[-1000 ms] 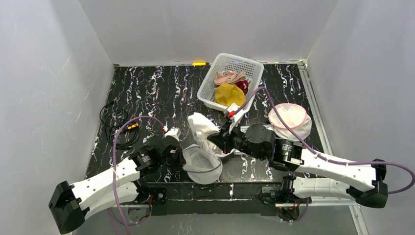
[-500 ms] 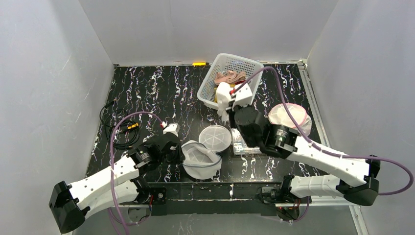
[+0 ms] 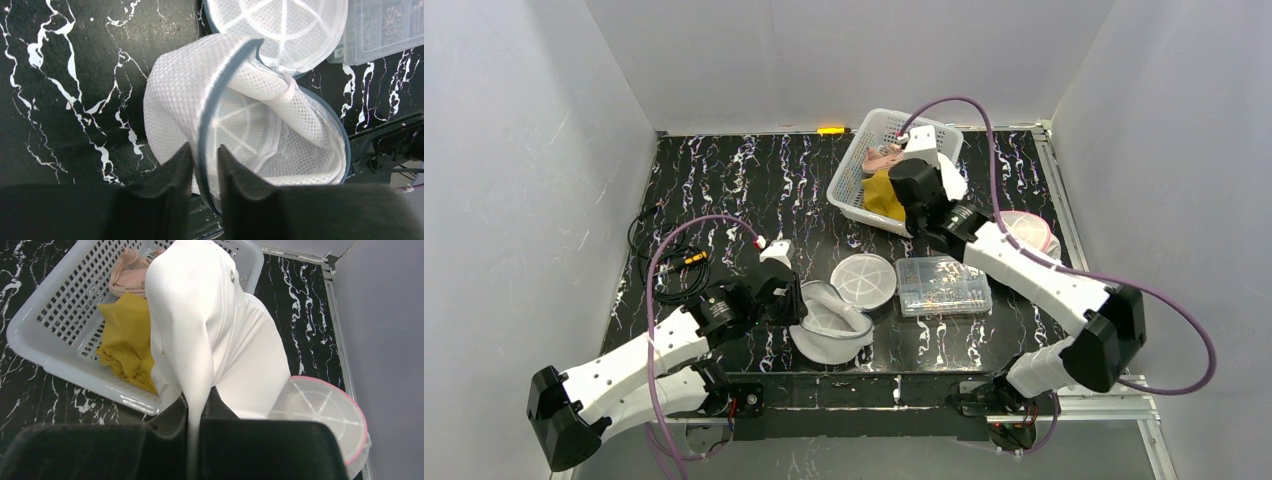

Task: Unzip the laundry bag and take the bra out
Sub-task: Place the bra in the bin.

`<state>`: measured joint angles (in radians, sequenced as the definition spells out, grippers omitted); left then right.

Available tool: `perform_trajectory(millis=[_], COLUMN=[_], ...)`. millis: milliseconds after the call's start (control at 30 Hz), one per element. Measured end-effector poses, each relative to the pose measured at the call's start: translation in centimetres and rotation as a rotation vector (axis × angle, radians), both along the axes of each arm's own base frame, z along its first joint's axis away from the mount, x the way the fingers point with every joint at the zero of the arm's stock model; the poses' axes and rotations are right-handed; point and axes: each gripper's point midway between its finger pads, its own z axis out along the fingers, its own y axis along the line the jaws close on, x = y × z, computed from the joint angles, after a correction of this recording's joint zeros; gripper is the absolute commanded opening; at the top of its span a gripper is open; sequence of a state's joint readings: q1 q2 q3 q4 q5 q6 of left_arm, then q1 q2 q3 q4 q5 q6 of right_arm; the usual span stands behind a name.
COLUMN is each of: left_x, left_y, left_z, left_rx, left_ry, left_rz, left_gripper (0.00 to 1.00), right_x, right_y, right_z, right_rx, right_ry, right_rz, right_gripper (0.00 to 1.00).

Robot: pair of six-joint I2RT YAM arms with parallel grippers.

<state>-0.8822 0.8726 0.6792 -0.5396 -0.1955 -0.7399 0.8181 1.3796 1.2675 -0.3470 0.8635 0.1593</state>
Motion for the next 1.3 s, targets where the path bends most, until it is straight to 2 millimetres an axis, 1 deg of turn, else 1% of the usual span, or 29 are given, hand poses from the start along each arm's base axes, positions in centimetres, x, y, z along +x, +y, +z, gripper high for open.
perform_trajectory(millis=[67,133,200,300,500,600,667,733,867,1000,1100,1300], left_x=[-0.1,-0.3,-0.4,-0.7,-0.9,-0.8,-0.8,-0.9,-1.0,-1.0,-1.0,-1.1], left_y=[0.2,0.3,0.4,0.5,0.6,0.6,0.8,1.0,1.3,1.5,1.5,1.4], left_z=[0.0,0.2,0.5,1.4,3.5,4.0,4.0,4.0,4.1,4.2,4.2,3.9], left_rx=[0.011,0.011,-0.001,-0.036,-0.091,-0.096,-0.093,-0.086,-0.087,-0.091,-0.092,-0.094], left_ry=[0.003,0.004,-0.001,-0.021,-0.064,-0.071,-0.075,-0.074,-0.08,-0.082,-0.08,-0.073], left_rz=[-0.007,-0.009,-0.011,-0.015,-0.018,-0.015,-0.011,-0.006,0.002,0.006,0.007,0.014], left_gripper=[0.47,0.54,0.58,0.61,0.62,0.62,0.62,0.62,0.62,0.62,0.62,0.61], right_x=[1.1,2.3,3.2,4.7,8.2,10.1,11.4,12.2,12.7,12.7,12.3,12.0], right_y=[0.2,0.3,0.5,0.2,0.0,0.3,0.9,1.6,2.8,3.7,4.0,4.1], right_z=[-0.3,-0.3,-0.1,0.7,3.2,3.2,2.5,1.1,-1.9,-4.1,-5.0,-6.0], right_rx=[-0.027,-0.049,-0.056,-0.052,-0.005,0.0,-0.003,-0.013,-0.036,-0.045,-0.045,-0.036], right_ry=[0.004,0.001,-0.005,-0.024,-0.08,-0.084,-0.074,-0.049,0.014,0.057,0.077,0.097], right_rz=[-0.016,-0.032,-0.04,-0.061,-0.095,-0.097,-0.092,-0.074,-0.033,0.0,0.011,0.013], right_gripper=[0.01,0.01,0.01,0.01,0.01,0.01,0.01,0.01,0.01,0.01,0.01,0.01])
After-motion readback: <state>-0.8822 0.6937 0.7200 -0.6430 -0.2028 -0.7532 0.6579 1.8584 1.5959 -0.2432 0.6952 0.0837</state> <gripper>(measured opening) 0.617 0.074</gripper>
